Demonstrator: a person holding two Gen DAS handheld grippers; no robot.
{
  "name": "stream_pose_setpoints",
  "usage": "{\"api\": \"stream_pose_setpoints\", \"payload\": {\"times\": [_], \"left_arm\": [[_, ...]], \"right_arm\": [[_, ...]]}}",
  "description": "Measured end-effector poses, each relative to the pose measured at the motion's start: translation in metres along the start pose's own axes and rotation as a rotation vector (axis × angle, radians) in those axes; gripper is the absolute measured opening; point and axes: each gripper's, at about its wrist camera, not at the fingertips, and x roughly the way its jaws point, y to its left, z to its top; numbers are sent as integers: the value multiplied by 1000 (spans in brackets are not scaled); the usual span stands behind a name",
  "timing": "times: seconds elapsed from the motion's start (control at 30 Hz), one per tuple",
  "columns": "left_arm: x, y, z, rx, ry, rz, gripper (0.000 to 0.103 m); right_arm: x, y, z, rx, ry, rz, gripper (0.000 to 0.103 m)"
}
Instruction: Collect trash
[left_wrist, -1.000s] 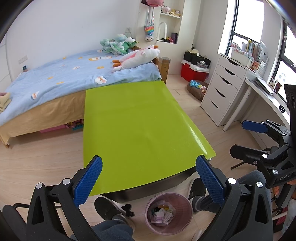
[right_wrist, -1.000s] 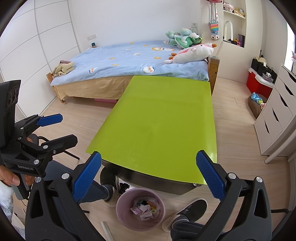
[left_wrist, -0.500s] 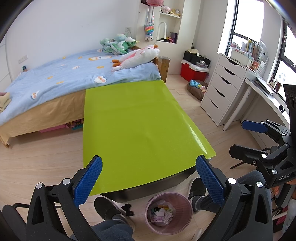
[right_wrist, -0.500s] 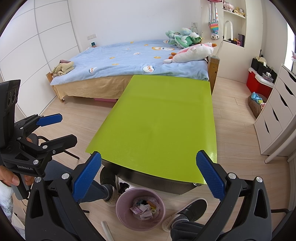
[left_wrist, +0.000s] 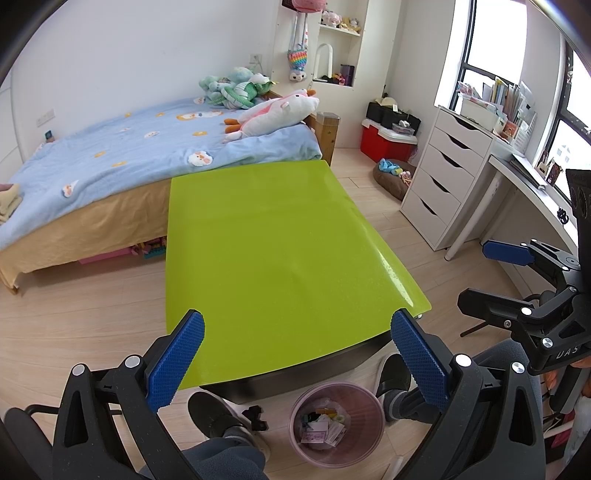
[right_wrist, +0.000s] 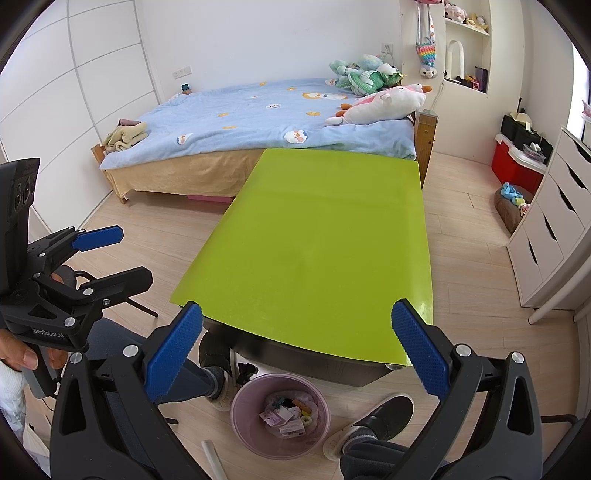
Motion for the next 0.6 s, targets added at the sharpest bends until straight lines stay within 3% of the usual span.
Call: {"api": "stream_pose_setpoints", "payload": {"times": [0.6], "left_arm": [[1,-1,-4,5,-1,1,97]], "right_arm": [[2,1,-3,1,2,0,100]]}}
